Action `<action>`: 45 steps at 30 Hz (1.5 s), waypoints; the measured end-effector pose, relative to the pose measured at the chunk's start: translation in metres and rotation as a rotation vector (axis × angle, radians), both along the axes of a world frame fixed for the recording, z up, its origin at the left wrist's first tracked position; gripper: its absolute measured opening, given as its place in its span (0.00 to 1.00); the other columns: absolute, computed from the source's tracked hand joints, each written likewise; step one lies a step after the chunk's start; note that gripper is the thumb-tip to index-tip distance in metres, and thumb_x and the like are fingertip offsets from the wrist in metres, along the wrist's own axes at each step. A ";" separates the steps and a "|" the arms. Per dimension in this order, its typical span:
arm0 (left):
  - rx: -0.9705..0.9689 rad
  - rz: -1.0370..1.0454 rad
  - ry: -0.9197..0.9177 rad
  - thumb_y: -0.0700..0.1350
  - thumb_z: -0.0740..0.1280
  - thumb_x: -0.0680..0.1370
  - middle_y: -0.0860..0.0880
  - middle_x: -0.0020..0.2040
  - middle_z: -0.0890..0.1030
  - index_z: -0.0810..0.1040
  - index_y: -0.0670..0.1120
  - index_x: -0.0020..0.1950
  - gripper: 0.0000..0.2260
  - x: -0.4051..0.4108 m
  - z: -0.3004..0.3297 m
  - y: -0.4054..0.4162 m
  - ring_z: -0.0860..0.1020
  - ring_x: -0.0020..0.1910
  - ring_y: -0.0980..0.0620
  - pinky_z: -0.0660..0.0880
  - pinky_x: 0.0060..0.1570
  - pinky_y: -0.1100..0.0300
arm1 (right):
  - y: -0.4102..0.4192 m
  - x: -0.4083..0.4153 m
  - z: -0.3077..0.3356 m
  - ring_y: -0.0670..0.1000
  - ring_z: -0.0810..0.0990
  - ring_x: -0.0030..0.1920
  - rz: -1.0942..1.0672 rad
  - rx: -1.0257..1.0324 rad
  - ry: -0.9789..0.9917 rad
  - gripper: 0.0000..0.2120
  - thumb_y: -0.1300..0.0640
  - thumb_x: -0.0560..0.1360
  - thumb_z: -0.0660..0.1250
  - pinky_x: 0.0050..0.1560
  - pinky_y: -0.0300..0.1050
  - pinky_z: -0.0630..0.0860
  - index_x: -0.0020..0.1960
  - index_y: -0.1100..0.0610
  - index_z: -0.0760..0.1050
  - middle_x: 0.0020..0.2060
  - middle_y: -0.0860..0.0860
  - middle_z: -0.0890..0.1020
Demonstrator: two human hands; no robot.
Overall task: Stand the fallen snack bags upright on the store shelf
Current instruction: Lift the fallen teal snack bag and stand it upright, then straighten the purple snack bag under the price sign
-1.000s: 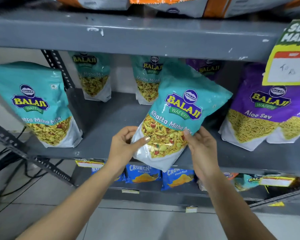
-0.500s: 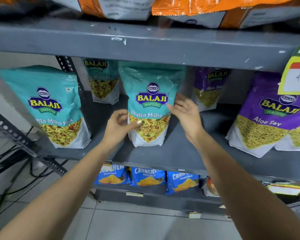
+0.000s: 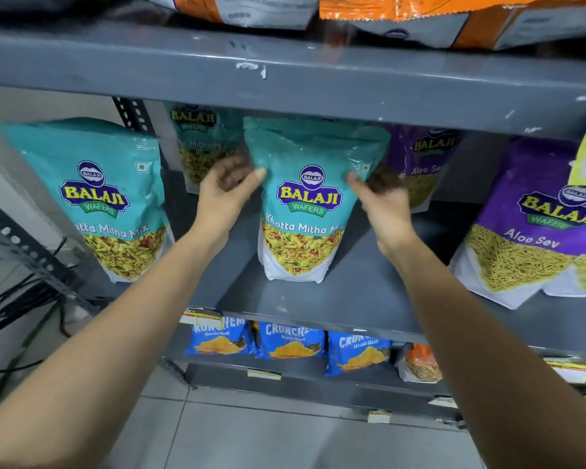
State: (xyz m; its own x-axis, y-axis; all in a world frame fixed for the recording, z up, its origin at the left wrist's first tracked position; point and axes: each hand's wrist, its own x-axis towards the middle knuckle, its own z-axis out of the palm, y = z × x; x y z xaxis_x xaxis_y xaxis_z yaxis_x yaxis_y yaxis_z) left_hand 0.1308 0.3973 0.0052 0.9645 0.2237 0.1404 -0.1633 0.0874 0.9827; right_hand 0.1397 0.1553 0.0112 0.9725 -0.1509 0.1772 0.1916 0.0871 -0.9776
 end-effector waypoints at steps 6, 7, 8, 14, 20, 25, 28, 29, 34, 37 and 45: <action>0.281 -0.356 0.210 0.44 0.79 0.66 0.54 0.54 0.84 0.76 0.51 0.62 0.26 -0.014 -0.056 0.004 0.82 0.56 0.56 0.80 0.57 0.54 | 0.004 -0.011 -0.056 0.53 0.83 0.58 0.383 -0.367 0.313 0.33 0.60 0.61 0.82 0.63 0.57 0.77 0.64 0.59 0.75 0.59 0.55 0.84; 0.284 -0.346 0.194 0.45 0.79 0.66 0.54 0.52 0.85 0.78 0.53 0.58 0.23 -0.017 -0.061 0.005 0.83 0.56 0.55 0.81 0.56 0.52 | 0.006 -0.014 -0.060 0.52 0.83 0.58 0.372 -0.371 0.299 0.35 0.57 0.58 0.83 0.63 0.57 0.78 0.63 0.57 0.76 0.58 0.53 0.84; 0.288 -0.329 0.172 0.47 0.79 0.65 0.54 0.51 0.86 0.80 0.54 0.56 0.21 -0.020 -0.063 0.007 0.83 0.56 0.53 0.81 0.55 0.53 | 0.009 -0.016 -0.062 0.51 0.84 0.57 0.358 -0.374 0.287 0.37 0.52 0.55 0.84 0.62 0.57 0.78 0.62 0.56 0.77 0.57 0.52 0.85; 0.295 -0.306 0.121 0.51 0.77 0.65 0.50 0.55 0.85 0.80 0.52 0.58 0.22 -0.038 -0.070 0.028 0.82 0.58 0.51 0.80 0.57 0.50 | 0.026 -0.032 -0.076 0.46 0.84 0.56 0.360 -0.415 0.221 0.38 0.37 0.50 0.82 0.58 0.56 0.81 0.57 0.44 0.76 0.55 0.44 0.85; 0.355 -0.165 0.096 0.52 0.78 0.63 0.52 0.59 0.78 0.68 0.49 0.70 0.38 -0.052 -0.067 0.023 0.79 0.57 0.57 0.78 0.50 0.68 | 0.021 -0.040 -0.075 0.40 0.80 0.57 0.365 -0.427 0.210 0.35 0.36 0.52 0.81 0.58 0.47 0.80 0.55 0.31 0.70 0.56 0.37 0.82; 0.446 0.243 -0.178 0.58 0.80 0.61 0.55 0.42 0.67 0.65 0.54 0.50 0.29 -0.078 -0.064 -0.009 0.67 0.39 0.59 0.66 0.40 0.65 | -0.041 -0.068 -0.080 0.42 0.79 0.60 0.106 -0.334 0.138 0.33 0.45 0.63 0.78 0.52 0.30 0.75 0.66 0.43 0.73 0.57 0.46 0.81; 0.447 0.323 -0.270 0.55 0.79 0.64 0.58 0.35 0.67 0.63 0.52 0.40 0.23 -0.095 -0.057 -0.057 0.64 0.34 0.59 0.64 0.35 0.66 | -0.108 -0.095 -0.085 0.48 0.82 0.45 -0.323 -0.281 0.075 0.12 0.53 0.68 0.77 0.46 0.41 0.77 0.50 0.52 0.81 0.45 0.52 0.84; 0.445 0.319 -0.300 0.55 0.78 0.65 0.58 0.33 0.67 0.64 0.53 0.38 0.22 -0.099 -0.055 -0.079 0.65 0.33 0.59 0.64 0.35 0.65 | -0.133 -0.104 -0.087 0.49 0.81 0.41 -0.474 -0.301 0.070 0.12 0.51 0.68 0.77 0.44 0.47 0.78 0.48 0.55 0.81 0.43 0.53 0.84; 0.478 0.018 -0.368 0.53 0.78 0.68 0.54 0.34 0.70 0.70 0.48 0.37 0.18 -0.077 -0.052 -0.204 0.68 0.34 0.59 0.64 0.38 0.67 | -0.240 -0.128 -0.094 0.55 0.79 0.51 -0.795 -0.487 0.195 0.28 0.46 0.64 0.79 0.54 0.57 0.76 0.57 0.57 0.73 0.50 0.55 0.79; 0.402 -0.251 -0.058 0.49 0.80 0.65 0.50 0.51 0.78 0.76 0.43 0.55 0.25 -0.047 -0.061 -0.271 0.78 0.49 0.54 0.72 0.49 0.63 | -0.272 -0.114 -0.091 0.51 0.77 0.52 -0.557 -0.497 0.297 0.25 0.52 0.65 0.80 0.53 0.47 0.72 0.55 0.55 0.72 0.49 0.49 0.79; 0.483 -0.561 0.135 0.44 0.80 0.67 0.43 0.62 0.81 0.72 0.46 0.68 0.31 -0.005 -0.084 -0.331 0.81 0.55 0.46 0.77 0.60 0.49 | -0.294 -0.075 -0.094 0.53 0.81 0.58 -0.217 -0.503 0.241 0.30 0.59 0.67 0.78 0.59 0.49 0.77 0.65 0.60 0.70 0.58 0.57 0.82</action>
